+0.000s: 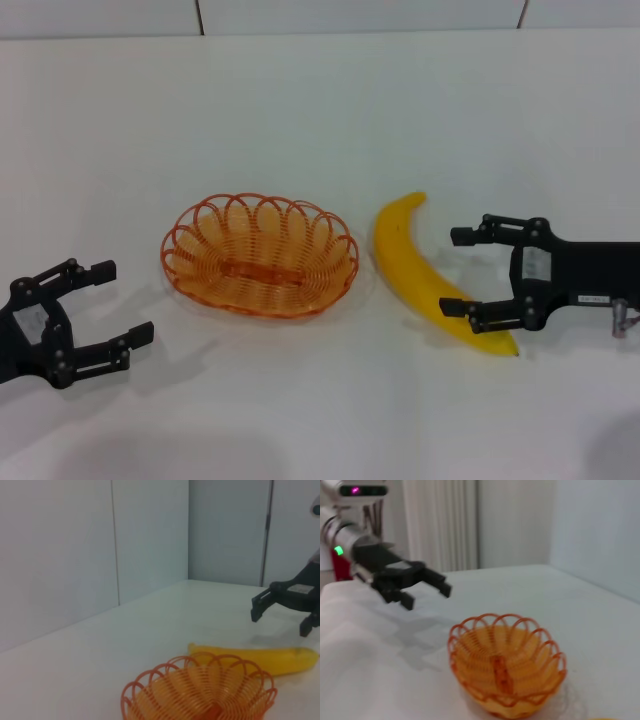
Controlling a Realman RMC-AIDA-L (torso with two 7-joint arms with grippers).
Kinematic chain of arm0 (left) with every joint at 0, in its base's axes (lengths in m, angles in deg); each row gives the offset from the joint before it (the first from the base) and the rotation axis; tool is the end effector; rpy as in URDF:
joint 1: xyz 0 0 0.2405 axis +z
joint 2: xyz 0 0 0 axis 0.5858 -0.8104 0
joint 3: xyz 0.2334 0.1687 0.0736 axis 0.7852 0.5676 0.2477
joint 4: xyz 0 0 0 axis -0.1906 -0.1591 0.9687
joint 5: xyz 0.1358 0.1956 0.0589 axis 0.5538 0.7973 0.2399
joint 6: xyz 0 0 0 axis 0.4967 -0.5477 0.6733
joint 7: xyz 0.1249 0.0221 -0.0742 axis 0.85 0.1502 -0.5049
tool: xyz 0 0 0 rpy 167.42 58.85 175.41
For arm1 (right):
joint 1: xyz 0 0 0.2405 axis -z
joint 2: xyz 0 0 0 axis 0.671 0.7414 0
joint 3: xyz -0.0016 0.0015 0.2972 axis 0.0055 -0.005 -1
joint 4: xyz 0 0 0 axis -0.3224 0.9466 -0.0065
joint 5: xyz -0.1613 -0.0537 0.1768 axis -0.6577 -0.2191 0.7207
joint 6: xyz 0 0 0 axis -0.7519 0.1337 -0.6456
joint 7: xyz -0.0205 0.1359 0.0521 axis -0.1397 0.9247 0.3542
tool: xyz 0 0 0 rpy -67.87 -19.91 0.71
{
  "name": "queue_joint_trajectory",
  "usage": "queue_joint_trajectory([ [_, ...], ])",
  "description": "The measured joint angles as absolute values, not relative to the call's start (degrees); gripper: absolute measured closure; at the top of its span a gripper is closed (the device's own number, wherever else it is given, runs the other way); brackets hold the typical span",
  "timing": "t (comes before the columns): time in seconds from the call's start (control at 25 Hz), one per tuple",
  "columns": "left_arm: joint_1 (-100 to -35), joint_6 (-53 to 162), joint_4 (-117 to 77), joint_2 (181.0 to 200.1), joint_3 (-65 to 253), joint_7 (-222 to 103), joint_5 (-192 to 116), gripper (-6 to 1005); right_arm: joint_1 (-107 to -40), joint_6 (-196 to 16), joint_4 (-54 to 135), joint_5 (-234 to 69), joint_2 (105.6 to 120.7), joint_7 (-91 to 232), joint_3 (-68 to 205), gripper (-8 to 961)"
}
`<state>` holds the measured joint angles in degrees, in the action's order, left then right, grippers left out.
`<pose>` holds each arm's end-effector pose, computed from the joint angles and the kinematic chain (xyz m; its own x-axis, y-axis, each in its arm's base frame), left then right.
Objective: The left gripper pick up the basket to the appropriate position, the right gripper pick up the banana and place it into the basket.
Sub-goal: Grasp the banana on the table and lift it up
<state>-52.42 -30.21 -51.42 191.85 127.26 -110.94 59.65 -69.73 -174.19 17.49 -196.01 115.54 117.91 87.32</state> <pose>-0.3985 0.2886 -0.0063 0.8630 0.1369 0.4862 0.3355 -0.8750 -0.3491 0.3782 0.3270 -0.0203 0.9067 -0.1203 -0.4041 -0.2388 -0.9365 -0.2569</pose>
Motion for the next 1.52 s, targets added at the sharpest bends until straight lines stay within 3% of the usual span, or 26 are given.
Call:
queue_joint_trajectory([
  [0.28,-52.7,-30.2,-51.4,191.84,127.2,-111.0,59.5,107,-73.0,-172.7,15.6,-202.0,116.7,127.3,87.5,74],
  [1.52,-53.8,-30.7,-50.4,191.94,127.2,-110.7,58.9,107,-76.1,-159.8,18.4,-202.0,116.8,134.3,88.5,76],
])
